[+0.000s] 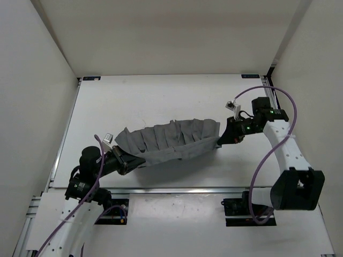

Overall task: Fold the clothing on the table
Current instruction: Fold the skirt

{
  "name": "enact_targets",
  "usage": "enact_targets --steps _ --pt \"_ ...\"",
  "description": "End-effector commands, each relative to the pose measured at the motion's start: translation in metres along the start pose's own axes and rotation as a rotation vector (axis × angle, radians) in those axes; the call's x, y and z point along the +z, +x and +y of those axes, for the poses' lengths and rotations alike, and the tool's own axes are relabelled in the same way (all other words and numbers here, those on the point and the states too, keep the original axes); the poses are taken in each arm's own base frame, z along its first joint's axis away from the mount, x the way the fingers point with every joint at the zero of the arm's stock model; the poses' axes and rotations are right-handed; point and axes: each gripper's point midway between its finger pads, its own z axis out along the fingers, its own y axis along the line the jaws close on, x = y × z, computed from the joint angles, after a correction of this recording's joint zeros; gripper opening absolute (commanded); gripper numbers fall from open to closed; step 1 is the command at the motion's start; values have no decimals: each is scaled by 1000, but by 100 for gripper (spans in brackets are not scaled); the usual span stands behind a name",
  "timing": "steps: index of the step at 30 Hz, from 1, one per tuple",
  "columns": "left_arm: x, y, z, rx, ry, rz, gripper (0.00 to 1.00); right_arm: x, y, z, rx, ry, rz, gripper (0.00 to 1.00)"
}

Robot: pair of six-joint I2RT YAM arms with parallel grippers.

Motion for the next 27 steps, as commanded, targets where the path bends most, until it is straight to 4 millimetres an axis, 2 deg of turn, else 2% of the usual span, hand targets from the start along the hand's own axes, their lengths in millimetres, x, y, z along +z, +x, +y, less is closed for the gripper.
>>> enact_targets --steps 1,4,5,6,7,8,10,16,18,20,21,23,25,26,27 --pt "10 -20 -14 -17 58 -44 0 -1 -39 -4 47 -68 -79 0" --pt "16 -45 -29 -49 104 -101 0 4 -66 -8 51 -103 -117 0" --pt "17 -59 -39 -40 147 -141 0 6 -74 -7 40 -111 -127 0" --pt "20 -86 -45 -82 164 -223 0 15 -83 -13 55 -130 -125 0" --pt "18 -88 -50 -76 172 -234 0 15 -83 -13 55 -130 -125 0" --pt "24 -98 -39 -79 118 -254 0 19 -86 -18 77 -132 -126 0" --pt "30 -111 -32 -70 54 -270 0 22 -90 -23 94 -143 -132 0" --pt "55 -129 -4 -170 2 -292 0 38 -100 -62 163 -135 -152 0" --pt "63 -137 1 -165 -31 -304 0 37 -113 -74 152 -130 -177 0" --pt "69 -150 -9 -121 -31 -312 0 41 -122 -93 180 -129 -180 0" --pt "74 -156 0 -132 -66 -320 0 43 -129 -103 184 -130 -189 0" --pt "76 -183 -15 -103 -42 -378 0 34 -146 -125 213 -128 -228 0" --pt "81 -199 -22 -74 -50 -399 0 25 -170 -136 181 -127 -272 0" --pt "86 -208 -26 -69 -57 -390 0 26 -174 -140 174 -119 -274 0" --pt "91 -208 -25 -45 -73 -366 0 27 -177 -145 174 -110 -272 1"
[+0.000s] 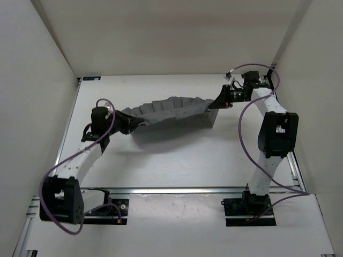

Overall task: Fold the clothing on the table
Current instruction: Fold the skirt

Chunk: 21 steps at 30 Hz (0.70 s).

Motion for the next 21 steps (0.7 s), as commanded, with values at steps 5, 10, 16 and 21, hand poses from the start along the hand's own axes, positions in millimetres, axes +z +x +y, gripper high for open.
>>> enact_targets --steps 5,10,16,21 --pt "30 -41 -26 155 -28 -42 0 -12 -18 -22 -48 84 -31 0" --pt "39 -16 3 207 -90 70 0 -12 29 -29 -62 196 52 0" --pt "7 31 43 177 -151 117 0 -26 70 -5 -81 237 144 0" --pt "-42 64 49 211 -181 114 0 -46 150 38 51 144 306 0"
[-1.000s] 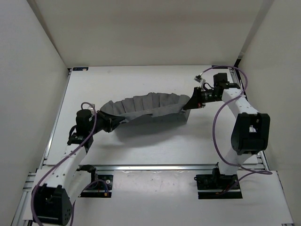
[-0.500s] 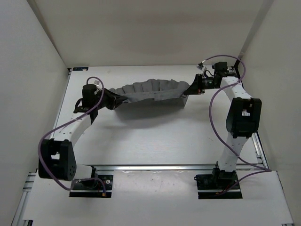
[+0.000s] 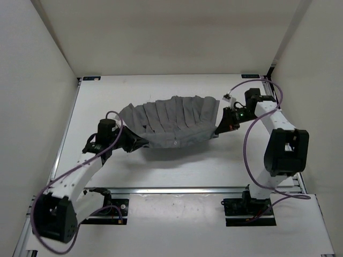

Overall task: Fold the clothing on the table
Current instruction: Fold the skirt

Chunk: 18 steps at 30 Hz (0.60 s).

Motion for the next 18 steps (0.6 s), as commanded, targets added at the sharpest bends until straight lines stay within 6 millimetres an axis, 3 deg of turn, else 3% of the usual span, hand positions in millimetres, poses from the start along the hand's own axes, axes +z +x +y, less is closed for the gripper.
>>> enact_targets --steps 1,3,5,7,8,11,13,14,15,16,17,18 --pt "-36 11 -10 55 -10 -51 0 -26 51 26 77 -52 80 0" --pt "-56 24 -9 46 -63 -19 0 -38 67 32 120 -39 52 0" --pt "-71 41 -14 96 -67 47 0 -53 73 43 28 12 5 0" --pt "-80 51 -23 138 -57 89 0 -52 79 46 -53 75 35 0" --pt "-79 47 -27 161 -48 89 0 -51 75 51 -102 105 33 0" --pt "-63 27 -29 131 -23 97 0 -39 39 54 -183 119 -16 0" --pt "-48 0 -45 109 71 29 0 -36 -8 55 -177 94 -88 0" --pt "-35 -11 -33 34 53 30 0 -26 -16 38 -104 80 -72 0" --pt "-30 -26 -44 36 117 -6 11 -16 -30 28 -42 49 -82 0" --pt "-13 -30 -29 9 100 9 21 -15 -43 21 -75 58 -98 10" --pt "1 -34 -4 -24 47 22 67 -1 -42 8 -67 77 -57 69" --pt "6 -38 7 -14 19 16 90 5 -40 -13 -85 157 -7 91"
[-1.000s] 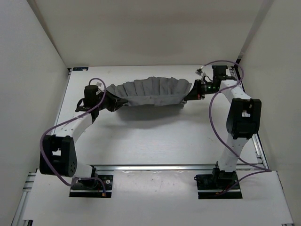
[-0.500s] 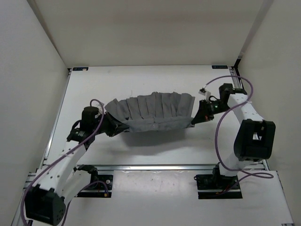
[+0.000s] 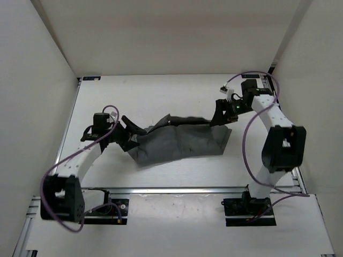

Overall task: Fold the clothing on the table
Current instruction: Fold the skirt

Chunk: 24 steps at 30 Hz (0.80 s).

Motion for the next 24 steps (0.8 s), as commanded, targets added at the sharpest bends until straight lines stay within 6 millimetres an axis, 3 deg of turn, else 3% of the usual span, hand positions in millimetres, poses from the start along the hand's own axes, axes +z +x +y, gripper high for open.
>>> enact_targets --steps 1,2,4,5,8,11,13,14,16,17,18,19,20,22,24 --pt "27 -21 37 -19 -33 -16 91 24 -16 -48 -41 145 52 90" --pt "30 -22 54 -52 -82 -10 92 24 -11 -55 -17 172 73 90" --pt "28 -30 63 -47 -126 -54 99 15 -10 -68 32 240 58 95" --pt "22 -38 59 -28 -142 -94 99 12 -9 -70 44 248 45 99" --pt "8 -50 58 3 -161 -189 98 -8 8 -80 104 313 -4 100" --pt "-6 -54 60 -18 -128 -257 98 -19 29 -76 145 316 -32 98" --pt "-12 -52 50 41 -106 -275 99 -18 44 -67 90 294 -20 96" --pt "-9 -43 43 88 -133 -251 99 -15 44 -64 43 294 -22 96" --pt "-1 -22 22 301 -195 -176 99 -12 63 -67 -114 355 13 97" --pt "0 -30 10 391 -248 -188 99 -9 64 -68 -168 357 -7 97" --pt "9 -21 -5 467 -271 -155 99 -11 64 -68 -170 343 -29 99" --pt "17 -17 -22 542 -261 -133 98 -14 61 -68 -150 292 -72 99" --pt "24 -12 -27 577 -256 -105 98 -10 59 -60 -110 211 -82 99" --pt "42 -2 -50 631 -217 -65 99 -14 52 -66 9 133 -103 94" --pt "70 0 -40 657 -279 2 98 -19 49 -70 125 68 -134 86"
